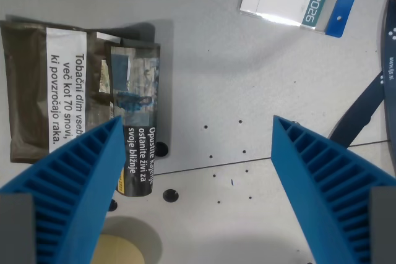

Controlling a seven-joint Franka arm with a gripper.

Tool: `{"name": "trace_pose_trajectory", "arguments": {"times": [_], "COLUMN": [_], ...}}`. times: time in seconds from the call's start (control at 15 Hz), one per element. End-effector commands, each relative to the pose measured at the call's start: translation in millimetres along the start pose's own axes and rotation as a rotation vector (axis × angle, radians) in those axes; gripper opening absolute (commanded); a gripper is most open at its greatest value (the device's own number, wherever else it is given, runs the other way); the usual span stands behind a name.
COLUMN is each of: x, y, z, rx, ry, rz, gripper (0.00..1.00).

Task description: Move above the blue bag

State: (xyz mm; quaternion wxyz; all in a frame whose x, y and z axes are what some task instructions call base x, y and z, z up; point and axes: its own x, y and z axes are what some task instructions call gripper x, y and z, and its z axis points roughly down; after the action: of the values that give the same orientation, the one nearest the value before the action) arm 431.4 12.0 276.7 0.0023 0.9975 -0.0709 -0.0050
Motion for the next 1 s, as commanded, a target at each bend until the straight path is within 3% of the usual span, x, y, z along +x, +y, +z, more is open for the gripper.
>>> {"name": "trace_pose_trajectory", "arguments": {"times": [0.07, 0.53, 1.0], "x": [0.2, 1.3, 9.8], "y": [0.0, -0.5, -4.9], "z": [-2.4, -1.3, 6.9], "rx": [0.001, 0.001, -0.003], "ry": [0.006, 0.008, 0.013], "rz": [0.0, -0.043, -0.206], "gripper": [1.0, 1.0, 1.0]}}
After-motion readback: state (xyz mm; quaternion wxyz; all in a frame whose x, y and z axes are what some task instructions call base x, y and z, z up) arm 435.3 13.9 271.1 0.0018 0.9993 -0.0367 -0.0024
